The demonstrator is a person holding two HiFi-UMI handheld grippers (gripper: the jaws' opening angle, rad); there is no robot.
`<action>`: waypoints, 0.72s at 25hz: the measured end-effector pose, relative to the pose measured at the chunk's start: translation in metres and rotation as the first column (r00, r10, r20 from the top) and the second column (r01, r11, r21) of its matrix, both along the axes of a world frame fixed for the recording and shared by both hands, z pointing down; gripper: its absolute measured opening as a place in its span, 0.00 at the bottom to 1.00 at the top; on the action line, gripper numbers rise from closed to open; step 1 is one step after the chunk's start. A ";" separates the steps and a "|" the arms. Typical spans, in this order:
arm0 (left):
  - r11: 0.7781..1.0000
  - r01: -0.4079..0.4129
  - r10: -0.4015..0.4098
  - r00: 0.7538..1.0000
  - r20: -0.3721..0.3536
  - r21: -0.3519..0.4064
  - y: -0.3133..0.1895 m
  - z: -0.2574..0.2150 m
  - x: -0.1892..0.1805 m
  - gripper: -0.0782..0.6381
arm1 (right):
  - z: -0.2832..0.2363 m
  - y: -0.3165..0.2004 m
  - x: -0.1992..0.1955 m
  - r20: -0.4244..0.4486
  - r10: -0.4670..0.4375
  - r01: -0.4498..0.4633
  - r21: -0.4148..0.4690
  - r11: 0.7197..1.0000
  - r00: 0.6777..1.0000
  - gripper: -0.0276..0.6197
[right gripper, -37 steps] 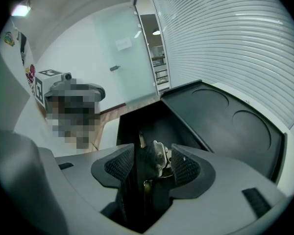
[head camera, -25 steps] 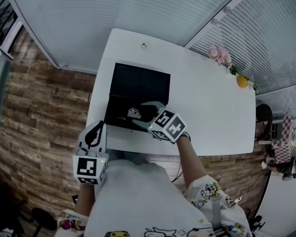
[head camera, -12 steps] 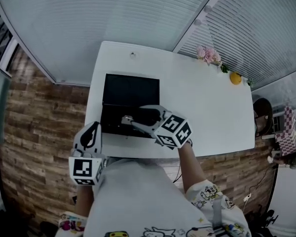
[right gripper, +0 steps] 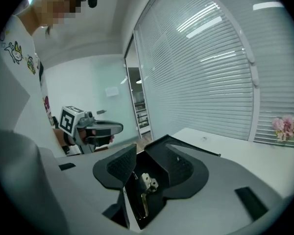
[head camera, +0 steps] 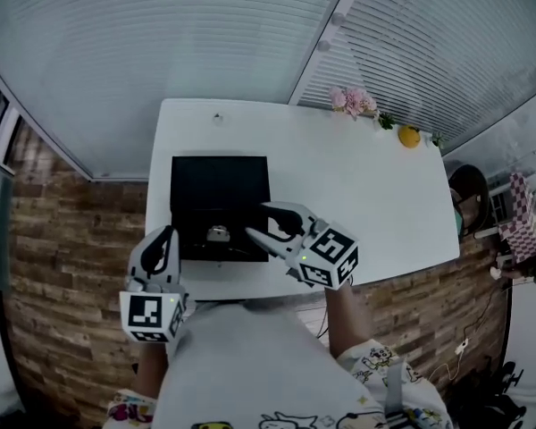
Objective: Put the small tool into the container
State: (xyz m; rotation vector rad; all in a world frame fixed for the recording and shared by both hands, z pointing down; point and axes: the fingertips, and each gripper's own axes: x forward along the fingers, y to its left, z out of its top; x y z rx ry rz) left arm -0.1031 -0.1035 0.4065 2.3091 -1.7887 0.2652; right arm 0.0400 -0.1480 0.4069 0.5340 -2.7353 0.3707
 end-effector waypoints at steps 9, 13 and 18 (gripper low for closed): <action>0.995 -0.094 0.094 0.995 -0.011 0.020 -0.011 -0.010 0.026 0.12 | -0.020 0.006 0.030 0.082 0.168 -0.174 0.074 0.982 0.982 0.16; 0.992 -0.123 0.123 0.992 -0.027 0.009 -0.009 -0.006 0.034 0.12 | -0.021 0.011 0.046 0.120 0.248 -0.257 0.069 0.964 0.961 0.11; 0.988 -0.157 0.157 0.987 -0.027 0.007 -0.008 -0.006 0.043 0.12 | -0.022 0.017 0.066 0.168 0.338 -0.352 0.060 0.934 0.926 0.07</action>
